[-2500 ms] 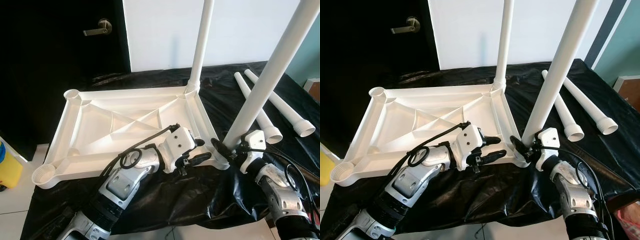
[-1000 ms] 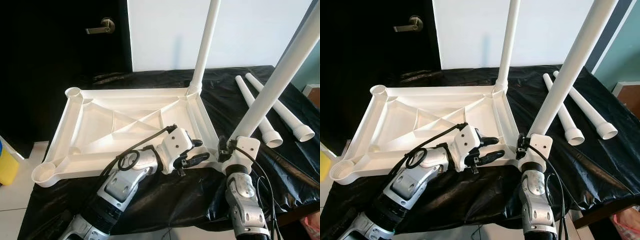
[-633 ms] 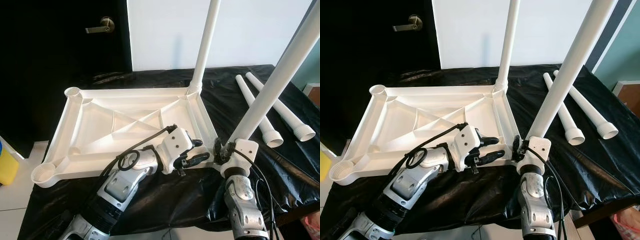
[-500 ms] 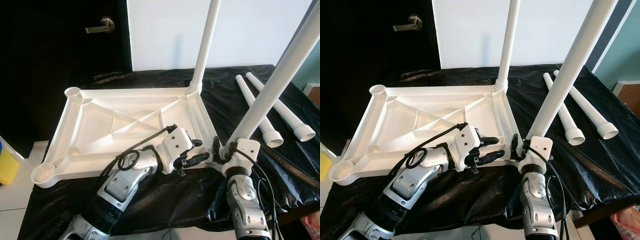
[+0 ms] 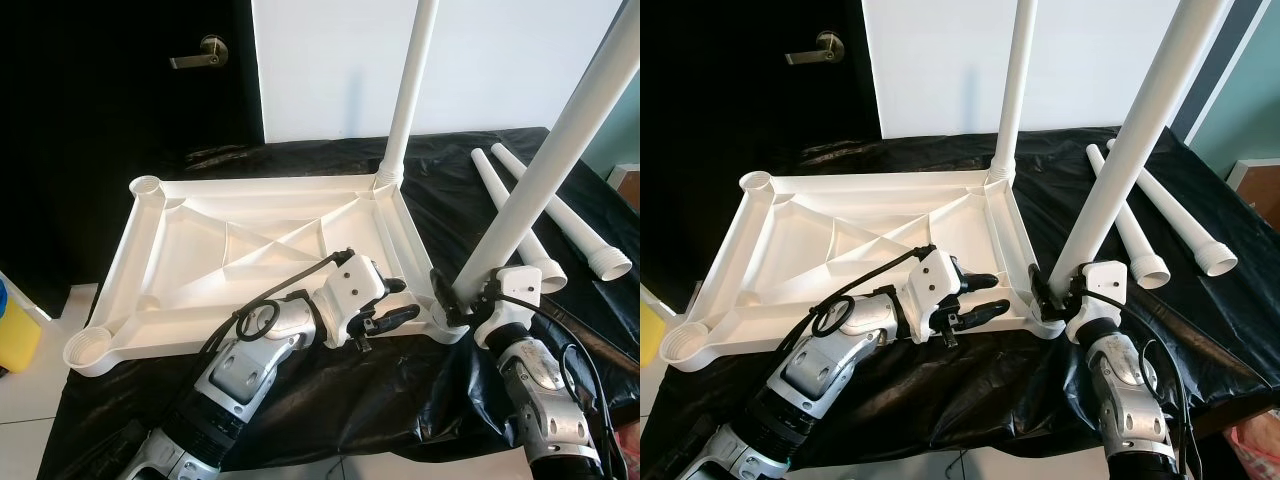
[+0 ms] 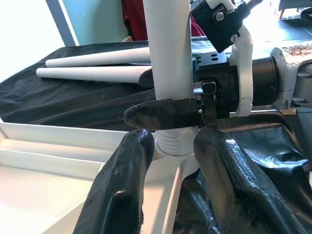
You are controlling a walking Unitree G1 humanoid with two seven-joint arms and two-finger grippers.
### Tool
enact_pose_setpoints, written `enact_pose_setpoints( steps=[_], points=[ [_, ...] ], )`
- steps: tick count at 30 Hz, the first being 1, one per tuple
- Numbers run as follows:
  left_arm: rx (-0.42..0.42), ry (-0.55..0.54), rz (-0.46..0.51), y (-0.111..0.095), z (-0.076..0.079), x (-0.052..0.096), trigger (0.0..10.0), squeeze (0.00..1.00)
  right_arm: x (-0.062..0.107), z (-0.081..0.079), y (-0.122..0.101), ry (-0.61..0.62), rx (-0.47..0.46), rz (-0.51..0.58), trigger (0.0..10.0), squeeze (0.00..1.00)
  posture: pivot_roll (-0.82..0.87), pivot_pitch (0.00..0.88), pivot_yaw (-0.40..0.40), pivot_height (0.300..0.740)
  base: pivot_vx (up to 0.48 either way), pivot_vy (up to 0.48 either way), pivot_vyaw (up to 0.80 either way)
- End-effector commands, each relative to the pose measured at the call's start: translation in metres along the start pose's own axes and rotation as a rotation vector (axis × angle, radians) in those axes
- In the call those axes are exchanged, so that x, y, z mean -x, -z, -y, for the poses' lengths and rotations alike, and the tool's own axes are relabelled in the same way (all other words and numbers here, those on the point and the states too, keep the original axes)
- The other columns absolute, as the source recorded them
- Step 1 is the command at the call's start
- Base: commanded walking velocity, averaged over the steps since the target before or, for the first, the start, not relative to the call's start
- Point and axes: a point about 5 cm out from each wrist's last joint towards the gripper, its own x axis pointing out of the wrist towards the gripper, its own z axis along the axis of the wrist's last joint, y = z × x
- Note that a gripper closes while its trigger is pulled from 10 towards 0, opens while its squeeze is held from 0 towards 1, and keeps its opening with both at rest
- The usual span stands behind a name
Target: Building children table
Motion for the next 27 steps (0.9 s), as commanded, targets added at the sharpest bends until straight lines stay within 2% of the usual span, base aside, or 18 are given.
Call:
enact_pose_setpoints(
  steps=[1,2,5,10,11,21,27],
  points=[
    [0.01,0.037,-0.002,0.0,0.001,-0.002,10.0,0.0,-0.007,-0.005,0.001,-0.135,0.012,-0.021,10.0,0.0,-0.06,0.0,-0.008,0.74,0.0,0.0,0.0],
    [0.011,0.036,-0.001,-0.001,0.001,-0.002,10.0,0.0,-0.01,-0.006,0.001,-0.194,0.028,-0.034,10.0,0.0,-0.05,0.0,-0.01,0.74,0.0,0.0,0.0],
    [0.011,0.033,-0.001,-0.001,0.001,-0.002,10.0,0.0,-0.013,-0.005,0.001,-0.241,0.049,-0.044,10.0,0.0,-0.05,0.0,-0.013,0.74,0.0,0.0,0.0],
    [0.011,0.029,0.0,-0.001,0.001,-0.002,10.0,0.0,-0.014,-0.003,0.002,-0.259,0.062,-0.048,10.0,0.0,-0.05,0.0,-0.013,0.74,0.0,0.0,0.0],
    [0.011,0.023,-0.001,-0.001,0.0,-0.002,10.0,0.0,-0.013,-0.001,0.005,-0.272,0.062,-0.064,0.0,0.0,-0.05,0.0,-0.017,0.74,0.0,0.0,0.0],
    [0.01,0.023,-0.004,-0.001,0.0,-0.001,10.0,0.0,-0.005,0.003,0.014,-0.287,0.066,-0.096,0.0,0.0,-0.05,0.0,-0.011,0.74,0.0,0.0,0.0],
    [0.008,0.029,-0.009,0.0,0.001,-0.002,10.0,0.0,-0.003,0.005,0.017,-0.251,0.048,-0.094,0.0,0.0,-0.06,0.0,-0.006,0.74,0.0,0.0,0.0]
  ],
)
